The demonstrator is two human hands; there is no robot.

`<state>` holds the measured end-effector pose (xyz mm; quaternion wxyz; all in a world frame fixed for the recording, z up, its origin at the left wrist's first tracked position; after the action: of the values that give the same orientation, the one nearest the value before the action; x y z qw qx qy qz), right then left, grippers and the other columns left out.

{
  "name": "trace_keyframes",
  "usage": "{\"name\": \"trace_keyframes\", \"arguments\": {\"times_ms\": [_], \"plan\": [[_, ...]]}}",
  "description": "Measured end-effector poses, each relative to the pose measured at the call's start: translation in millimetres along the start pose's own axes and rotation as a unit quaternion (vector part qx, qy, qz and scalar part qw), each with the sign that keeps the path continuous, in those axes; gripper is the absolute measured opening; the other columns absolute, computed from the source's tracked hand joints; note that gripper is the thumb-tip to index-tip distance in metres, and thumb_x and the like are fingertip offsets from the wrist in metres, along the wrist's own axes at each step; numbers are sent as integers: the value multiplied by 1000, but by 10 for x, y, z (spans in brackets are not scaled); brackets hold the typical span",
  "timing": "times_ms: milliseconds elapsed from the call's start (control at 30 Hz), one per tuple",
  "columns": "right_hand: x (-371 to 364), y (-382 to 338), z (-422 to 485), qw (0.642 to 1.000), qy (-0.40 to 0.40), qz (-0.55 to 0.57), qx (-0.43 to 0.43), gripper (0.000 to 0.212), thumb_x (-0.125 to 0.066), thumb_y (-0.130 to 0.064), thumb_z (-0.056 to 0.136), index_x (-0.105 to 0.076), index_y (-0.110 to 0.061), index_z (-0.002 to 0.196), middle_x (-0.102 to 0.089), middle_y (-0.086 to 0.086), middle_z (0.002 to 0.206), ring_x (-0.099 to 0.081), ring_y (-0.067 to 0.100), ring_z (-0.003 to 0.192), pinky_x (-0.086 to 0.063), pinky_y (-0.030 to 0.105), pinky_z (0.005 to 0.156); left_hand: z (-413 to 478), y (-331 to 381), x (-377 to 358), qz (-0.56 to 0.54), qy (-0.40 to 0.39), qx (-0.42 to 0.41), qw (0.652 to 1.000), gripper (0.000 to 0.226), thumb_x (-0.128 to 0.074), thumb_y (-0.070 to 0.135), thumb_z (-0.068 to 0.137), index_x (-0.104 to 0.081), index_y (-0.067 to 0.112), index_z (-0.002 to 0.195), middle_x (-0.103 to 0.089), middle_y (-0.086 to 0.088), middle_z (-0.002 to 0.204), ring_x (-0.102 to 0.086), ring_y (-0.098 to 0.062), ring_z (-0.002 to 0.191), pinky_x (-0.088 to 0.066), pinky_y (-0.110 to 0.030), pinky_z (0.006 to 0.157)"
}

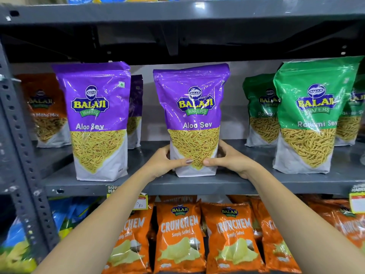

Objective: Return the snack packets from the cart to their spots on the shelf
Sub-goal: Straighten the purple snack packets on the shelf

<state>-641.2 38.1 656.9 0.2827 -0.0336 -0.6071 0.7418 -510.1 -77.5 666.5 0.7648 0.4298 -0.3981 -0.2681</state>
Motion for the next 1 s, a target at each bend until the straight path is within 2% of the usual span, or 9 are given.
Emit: {"name": "trace_keyframes", "arguments": {"times_ms": [167, 233, 300, 367, 467, 567, 700, 867, 1000], "plan": [[18, 40, -24, 999, -8, -32, -6, 96, -91, -31, 59, -41, -25, 140, -63, -1, 132, -62, 11, 116, -49, 31, 100, -38, 54, -33, 35, -21, -5, 999, 48, -80, 34, 67, -54, 36, 107, -64, 17, 107, -61, -3, 107, -47, -18, 87], [147, -88, -104, 995, 89, -25, 29, 103, -86, -37, 61, -31, -22, 146, -61, 1, 126, -62, 13, 110, -51, 26, 89, -176, 246, 123, 117, 49, -60, 990, 44, -77, 44, 67, -55, 39, 105, -60, 15, 106, -60, 0, 99, -48, -15, 78], [418, -440, -404, 942, 291, 16, 165, 77, -81, -43, 69, -46, -19, 134, -64, -14, 102, -62, 7, 92, -49, 21, 78, -598, 628, 578, 159, 259, -201, 931, 27, -71, 45, 73, -66, 25, 90, -62, 5, 96, -60, -6, 83, -49, -19, 63], [351, -866, -878, 843, 426, 42, 327, 26, -69, -32, 82, -60, -22, 104, -61, -21, 76, -55, -1, 71, -45, 21, 70, -1262, 811, 1114, 134, 465, -316, 816, 26, -59, 29, 83, -66, 5, 75, -60, -8, 83, -55, -15, 74, -43, -22, 60], [-549, -1434, -873, 839, 351, 4, 415, 5, -61, -17, 85, -63, -21, 83, -60, -12, 67, -53, -2, 63, -45, 20, 63, -1729, 669, 1908, 136, 612, -279, 727, 27, -49, 22, 86, -64, -1, 85, -55, -17, 88, -51, -24, 87, -43, -35, 78], [-1557, -1455, -158, 921, 202, -133, 304, 34, -69, -35, 77, -66, -18, 106, -68, -3, 82, -61, 9, 71, -54, 34, 70, -1505, 264, 2342, 173, 597, -109, 776, 39, -54, 27, 85, -56, 0, 113, -55, -25, 117, -47, -35, 115, -30, -44, 101], [-2077, -993, 584, 989, 44, -115, 81, 108, -82, -55, 61, -29, -16, 146, -47, 3, 146, -47, 22, 133, -44, 39, 105, -1186, -360, 2267, 22, 478, 29, 878, 80, -51, 54, 83, -24, 10, 145, -36, -17, 148, -35, -32, 136, -27, -45, 112], [-2203, -820, 777, 994, 32, -85, 58, 89, -83, -57, 56, -47, -25, 131, -60, -2, 134, -56, 20, 125, -49, 43, 101, -1098, -547, 2224, -80, 415, 40, 905, 86, -47, 77, 62, -42, 22, 128, -61, 0, 118, -58, -22, 112, -43, -46, 102], [-2171, -757, 810, 997, 15, -48, 59, 84, -83, -53, 60, -50, -27, 132, -60, -4, 136, -55, 17, 125, -47, 43, 104, -1139, -497, 2127, -49, 425, 13, 904, 62, -48, 63, 83, -39, 22, 129, -59, 2, 118, -58, -19, 106, -44, -37, 87]]}}
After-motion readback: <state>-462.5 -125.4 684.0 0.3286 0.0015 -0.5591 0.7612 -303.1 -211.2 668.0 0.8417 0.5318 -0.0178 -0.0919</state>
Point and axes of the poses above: each hand's wrist, its own z-axis towards the middle knuckle, its own x-axis out of the back of the hand, y = z × x, the point moved 10 cm from there along z, towards the middle knuckle
